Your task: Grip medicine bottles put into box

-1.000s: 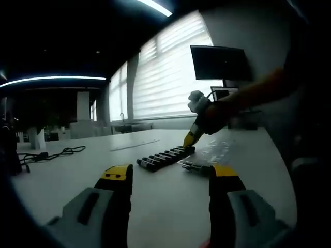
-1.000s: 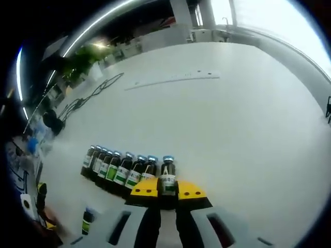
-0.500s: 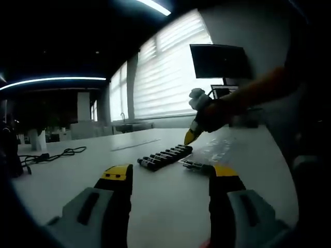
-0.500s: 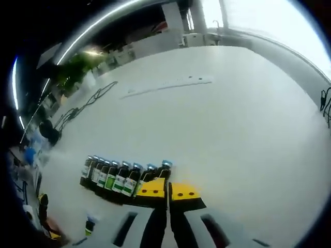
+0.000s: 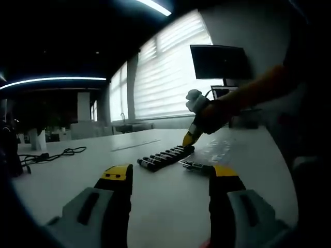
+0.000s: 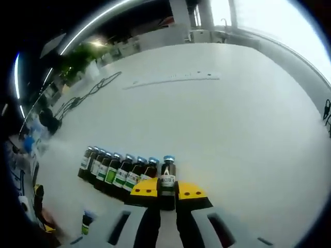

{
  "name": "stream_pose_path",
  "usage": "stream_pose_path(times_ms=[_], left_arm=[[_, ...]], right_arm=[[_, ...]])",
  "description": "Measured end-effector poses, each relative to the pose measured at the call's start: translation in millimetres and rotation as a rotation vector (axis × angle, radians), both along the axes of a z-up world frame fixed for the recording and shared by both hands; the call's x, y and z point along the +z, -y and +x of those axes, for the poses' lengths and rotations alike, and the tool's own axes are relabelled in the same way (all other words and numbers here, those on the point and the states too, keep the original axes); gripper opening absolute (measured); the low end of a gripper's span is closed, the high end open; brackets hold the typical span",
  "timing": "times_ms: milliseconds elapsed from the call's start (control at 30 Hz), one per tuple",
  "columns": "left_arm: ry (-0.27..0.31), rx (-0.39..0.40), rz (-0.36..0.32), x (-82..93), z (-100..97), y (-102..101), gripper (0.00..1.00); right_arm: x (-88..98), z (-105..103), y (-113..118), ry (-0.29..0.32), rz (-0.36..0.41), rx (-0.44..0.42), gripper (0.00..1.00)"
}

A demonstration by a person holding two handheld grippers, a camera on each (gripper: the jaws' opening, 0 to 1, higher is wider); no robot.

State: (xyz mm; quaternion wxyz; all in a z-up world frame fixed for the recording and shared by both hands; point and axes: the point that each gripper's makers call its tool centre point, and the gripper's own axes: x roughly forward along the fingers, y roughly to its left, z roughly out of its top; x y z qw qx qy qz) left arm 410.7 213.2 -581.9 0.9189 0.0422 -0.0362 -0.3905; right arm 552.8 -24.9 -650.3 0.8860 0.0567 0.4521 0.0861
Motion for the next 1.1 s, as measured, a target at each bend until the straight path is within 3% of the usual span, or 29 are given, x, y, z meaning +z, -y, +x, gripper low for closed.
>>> stream_pose_path(times_ms=[200,467,567,1000,1100], left_arm=[[-0.001,0.0,-0.003,-0.4,0.6,0,0.52],[0.0,0.003,-0.001,-0.4,0.9,0,0.52],[0.0,0.003,-0.001,0.1,0.0,0,0.52],[0.002,0.003,0.0,0.5,-0.9,0,0.52],[0.003,0.003,-0.001,0.8,-1.1,0,0.52]], right_arm=[[-2.8,2,-1,0.009,-0.037,0.032,0.08],[-1.0,0,10,-0.013,-0.058,0.001,0.06],[7.9,3,10,0.017,0.008,-0.043,0.06],[27.6,-9,5,0.066,0.112,-0.091,0.06],[40.0,-13,-3,0.101,0.221,-0.143,0.06]])
